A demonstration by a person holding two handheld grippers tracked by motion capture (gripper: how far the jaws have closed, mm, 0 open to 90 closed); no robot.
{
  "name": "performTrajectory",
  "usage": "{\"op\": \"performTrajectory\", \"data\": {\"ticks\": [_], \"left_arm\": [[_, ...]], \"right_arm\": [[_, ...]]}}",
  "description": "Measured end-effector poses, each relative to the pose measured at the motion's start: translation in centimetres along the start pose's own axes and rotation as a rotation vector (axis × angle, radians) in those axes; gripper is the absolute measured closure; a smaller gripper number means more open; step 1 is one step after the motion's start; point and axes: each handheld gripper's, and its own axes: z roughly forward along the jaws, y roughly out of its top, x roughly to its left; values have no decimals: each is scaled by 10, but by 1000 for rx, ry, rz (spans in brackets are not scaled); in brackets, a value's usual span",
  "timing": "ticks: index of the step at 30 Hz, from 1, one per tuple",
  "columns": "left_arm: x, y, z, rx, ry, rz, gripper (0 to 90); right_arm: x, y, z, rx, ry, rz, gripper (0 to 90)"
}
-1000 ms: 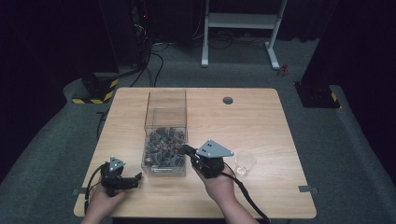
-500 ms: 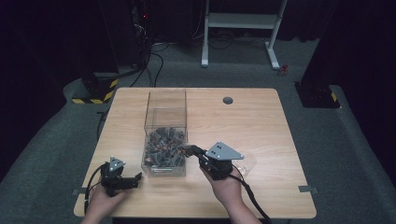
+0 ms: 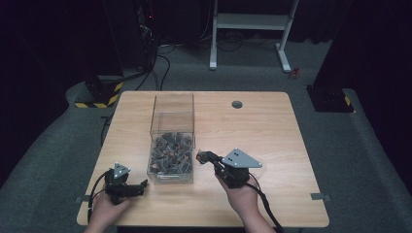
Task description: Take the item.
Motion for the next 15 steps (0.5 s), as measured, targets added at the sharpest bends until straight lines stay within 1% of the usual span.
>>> {"op": "performTrajectory", "data": {"ticks": [4,15], "left_arm": [[0,0,0,0,0,0,6],[0,0,0,0,-1,1,6]], "right_arm": [[-4,-2,-3,2,-9,12,900],[-17,-9,-10,10,-37,23,900]]}}
